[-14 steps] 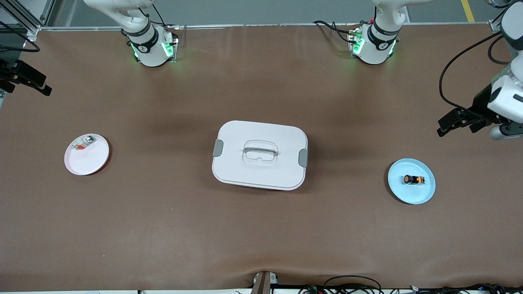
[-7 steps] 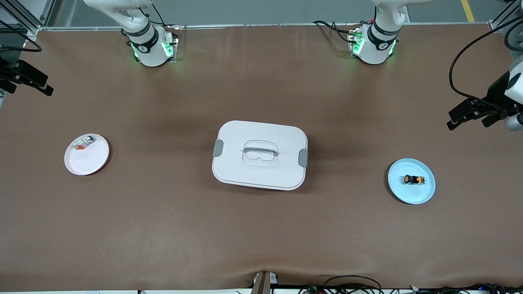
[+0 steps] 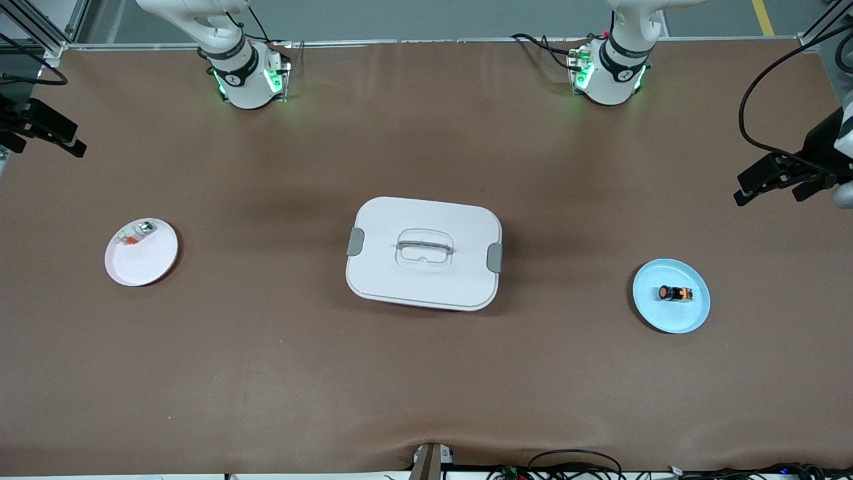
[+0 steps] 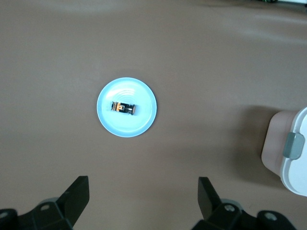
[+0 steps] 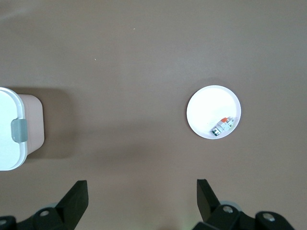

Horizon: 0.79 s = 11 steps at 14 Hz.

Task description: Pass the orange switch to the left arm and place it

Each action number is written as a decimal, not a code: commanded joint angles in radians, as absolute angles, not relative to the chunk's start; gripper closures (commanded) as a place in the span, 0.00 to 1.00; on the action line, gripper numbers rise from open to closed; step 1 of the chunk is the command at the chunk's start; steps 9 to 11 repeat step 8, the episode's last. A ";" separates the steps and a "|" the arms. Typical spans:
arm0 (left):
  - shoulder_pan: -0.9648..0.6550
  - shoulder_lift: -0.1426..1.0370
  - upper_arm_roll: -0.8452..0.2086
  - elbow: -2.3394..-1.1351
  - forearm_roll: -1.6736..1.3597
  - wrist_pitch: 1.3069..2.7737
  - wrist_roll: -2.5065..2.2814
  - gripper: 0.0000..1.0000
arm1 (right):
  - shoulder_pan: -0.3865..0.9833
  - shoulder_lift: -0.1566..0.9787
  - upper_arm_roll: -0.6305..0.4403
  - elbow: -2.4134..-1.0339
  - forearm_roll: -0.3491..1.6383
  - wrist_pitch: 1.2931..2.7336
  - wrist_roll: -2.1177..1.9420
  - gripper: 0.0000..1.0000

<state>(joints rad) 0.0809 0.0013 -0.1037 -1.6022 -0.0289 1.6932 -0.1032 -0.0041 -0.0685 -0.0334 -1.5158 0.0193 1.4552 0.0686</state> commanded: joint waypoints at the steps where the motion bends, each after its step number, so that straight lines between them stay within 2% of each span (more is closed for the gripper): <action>1: 0.078 0.015 -0.106 -1.571 -0.025 1.646 -0.086 0.00 | -0.002 -0.091 -0.037 -1.542 0.032 1.470 0.081 0.00; 11: 0.077 0.023 -0.106 -1.571 -0.025 1.638 -0.087 0.00 | -0.002 -0.091 -0.037 -1.540 0.032 1.477 0.081 0.00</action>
